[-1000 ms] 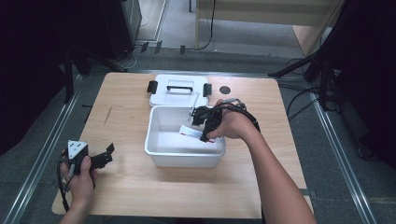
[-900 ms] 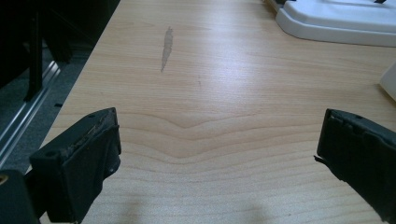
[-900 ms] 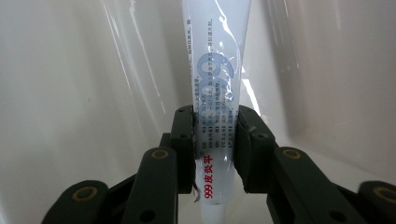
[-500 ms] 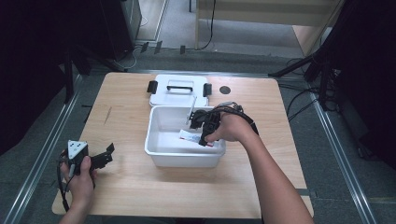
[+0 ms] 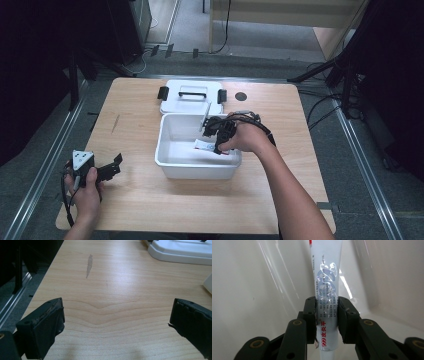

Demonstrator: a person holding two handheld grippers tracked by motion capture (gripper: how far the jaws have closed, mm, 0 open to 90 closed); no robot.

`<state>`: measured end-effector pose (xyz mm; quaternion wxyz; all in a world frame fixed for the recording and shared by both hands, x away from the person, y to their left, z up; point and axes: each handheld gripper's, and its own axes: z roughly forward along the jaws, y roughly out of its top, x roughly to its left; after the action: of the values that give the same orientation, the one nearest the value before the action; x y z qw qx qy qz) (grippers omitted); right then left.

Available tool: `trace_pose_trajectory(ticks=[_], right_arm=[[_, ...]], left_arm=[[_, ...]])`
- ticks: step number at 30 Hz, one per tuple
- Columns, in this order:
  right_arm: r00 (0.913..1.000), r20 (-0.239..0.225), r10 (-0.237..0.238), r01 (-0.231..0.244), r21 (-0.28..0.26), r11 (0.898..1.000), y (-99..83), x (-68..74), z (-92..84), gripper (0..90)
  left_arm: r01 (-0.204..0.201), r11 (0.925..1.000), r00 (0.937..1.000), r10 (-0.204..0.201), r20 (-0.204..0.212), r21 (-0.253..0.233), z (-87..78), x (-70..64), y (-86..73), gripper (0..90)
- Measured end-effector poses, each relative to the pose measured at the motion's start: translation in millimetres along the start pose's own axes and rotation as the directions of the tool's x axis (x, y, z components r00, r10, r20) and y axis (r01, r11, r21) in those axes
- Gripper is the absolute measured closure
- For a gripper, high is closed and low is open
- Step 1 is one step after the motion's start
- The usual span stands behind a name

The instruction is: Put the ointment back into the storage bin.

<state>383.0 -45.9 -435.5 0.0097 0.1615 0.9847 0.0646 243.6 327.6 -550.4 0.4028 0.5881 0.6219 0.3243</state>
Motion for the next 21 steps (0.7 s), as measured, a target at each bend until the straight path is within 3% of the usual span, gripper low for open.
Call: trace_pose_trajectory(ticks=[1, 4, 21], right_arm=[[0.9997, -0.006, 0.024, -0.024, 0.002, 1.0, 0.2, -1.2, -0.7, 72.6], [0.9991, -0.016, 0.039, -0.039, -0.009, 0.999, 0.6, -2.1, -2.5, 73.5], [0.9994, -0.017, 0.031, -0.031, -0.01, 0.999, -1.9, 3.0, -9.7, 66.1]], left_arm=[[0.0, 1.0, 1.0, 0.0, 0.0, 0.0, 0.0, 0.0, 0.0, 0.3], [-0.001, 1.0, 1.0, 0.001, 0.0, -0.001, 0.0, -0.1, -0.1, 0.2], [-0.008, 1.0, 1.0, 0.008, -0.001, 0.0, 0.0, -0.4, -0.1, 0.3]])
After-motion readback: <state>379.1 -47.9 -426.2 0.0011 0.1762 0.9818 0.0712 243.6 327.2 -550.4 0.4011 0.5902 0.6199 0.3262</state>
